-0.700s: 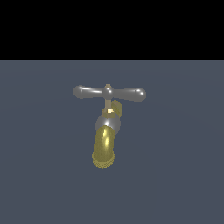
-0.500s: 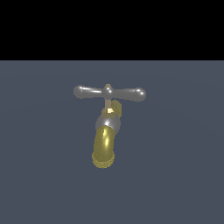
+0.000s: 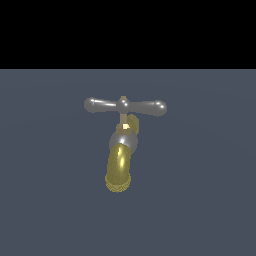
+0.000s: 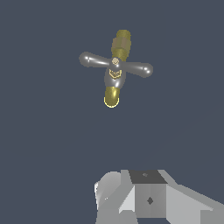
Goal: Turn on the faucet by rotating a designated handle.
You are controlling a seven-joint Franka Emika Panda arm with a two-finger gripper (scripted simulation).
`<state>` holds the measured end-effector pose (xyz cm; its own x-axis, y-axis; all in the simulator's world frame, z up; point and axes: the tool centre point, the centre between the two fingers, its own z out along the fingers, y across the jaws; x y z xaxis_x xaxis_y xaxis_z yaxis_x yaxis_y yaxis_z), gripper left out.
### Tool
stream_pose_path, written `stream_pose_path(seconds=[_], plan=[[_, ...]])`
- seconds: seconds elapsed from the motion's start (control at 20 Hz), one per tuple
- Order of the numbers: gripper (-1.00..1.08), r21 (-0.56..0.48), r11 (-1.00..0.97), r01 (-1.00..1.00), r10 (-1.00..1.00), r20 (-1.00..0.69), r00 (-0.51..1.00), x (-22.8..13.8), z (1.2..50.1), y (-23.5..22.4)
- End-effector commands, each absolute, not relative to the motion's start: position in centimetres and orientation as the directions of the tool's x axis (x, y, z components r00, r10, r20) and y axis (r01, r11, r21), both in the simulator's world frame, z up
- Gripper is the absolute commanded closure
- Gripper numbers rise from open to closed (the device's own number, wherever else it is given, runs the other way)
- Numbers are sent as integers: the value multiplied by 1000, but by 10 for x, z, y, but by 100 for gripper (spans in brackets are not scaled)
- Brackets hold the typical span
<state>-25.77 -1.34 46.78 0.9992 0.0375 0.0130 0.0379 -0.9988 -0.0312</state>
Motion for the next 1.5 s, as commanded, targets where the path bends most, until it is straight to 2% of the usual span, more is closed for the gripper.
stream_pose_path(seconds=[0.0, 0.7, 1.45], plan=[[108, -30, -997, 78, 77, 13, 997, -256, 460, -17], [108, -21, -915, 404, 404, 13, 915, -237, 392, -44], [108, -10, -694, 720, 720, 9, 694, -203, 314, -66]])
